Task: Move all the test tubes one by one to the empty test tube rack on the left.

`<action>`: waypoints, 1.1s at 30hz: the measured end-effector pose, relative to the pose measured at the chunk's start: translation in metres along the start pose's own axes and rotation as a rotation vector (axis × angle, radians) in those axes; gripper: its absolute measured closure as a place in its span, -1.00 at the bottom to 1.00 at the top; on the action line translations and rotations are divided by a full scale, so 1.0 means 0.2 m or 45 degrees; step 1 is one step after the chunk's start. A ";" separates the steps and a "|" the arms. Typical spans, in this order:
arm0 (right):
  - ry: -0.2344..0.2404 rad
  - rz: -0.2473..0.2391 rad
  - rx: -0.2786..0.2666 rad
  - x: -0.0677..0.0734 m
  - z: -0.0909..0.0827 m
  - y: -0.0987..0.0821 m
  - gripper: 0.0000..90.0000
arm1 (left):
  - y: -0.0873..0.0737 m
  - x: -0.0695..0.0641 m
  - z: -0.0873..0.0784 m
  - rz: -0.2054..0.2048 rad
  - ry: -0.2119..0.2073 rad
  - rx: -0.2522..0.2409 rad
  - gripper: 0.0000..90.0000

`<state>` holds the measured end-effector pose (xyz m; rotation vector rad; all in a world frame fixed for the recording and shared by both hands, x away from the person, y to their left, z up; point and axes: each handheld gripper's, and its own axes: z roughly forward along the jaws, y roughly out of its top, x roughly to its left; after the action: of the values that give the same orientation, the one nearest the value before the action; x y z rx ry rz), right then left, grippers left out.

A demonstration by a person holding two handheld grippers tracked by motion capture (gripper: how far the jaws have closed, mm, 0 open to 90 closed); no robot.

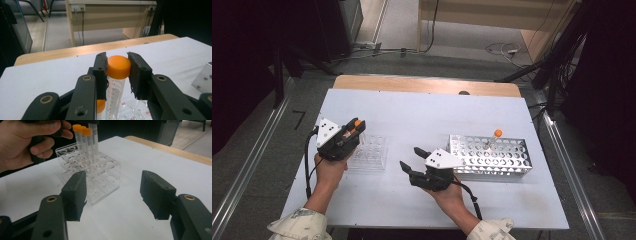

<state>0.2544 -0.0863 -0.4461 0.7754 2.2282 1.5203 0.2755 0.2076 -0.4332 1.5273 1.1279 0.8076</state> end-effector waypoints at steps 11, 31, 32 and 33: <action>-0.001 -0.002 -0.003 0.00 -0.01 0.00 -0.18 | -0.04 -0.02 0.00 0.033 0.011 0.017 0.53; -0.004 0.002 -0.006 -0.01 -0.01 0.00 -0.18 | -0.03 -0.03 -0.03 -0.001 -0.018 -0.015 0.02; -0.008 0.003 -0.006 -0.01 -0.01 0.00 -0.18 | -0.02 -0.04 -0.03 0.001 -0.014 -0.018 -0.06; -0.010 0.001 -0.007 -0.02 -0.02 0.00 -0.18 | -0.02 -0.04 -0.03 0.001 -0.005 -0.024 -0.15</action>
<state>0.2556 -0.0912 -0.4445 0.7793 2.2179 1.5206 0.2656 0.2015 -0.4346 1.5133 1.1143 0.8134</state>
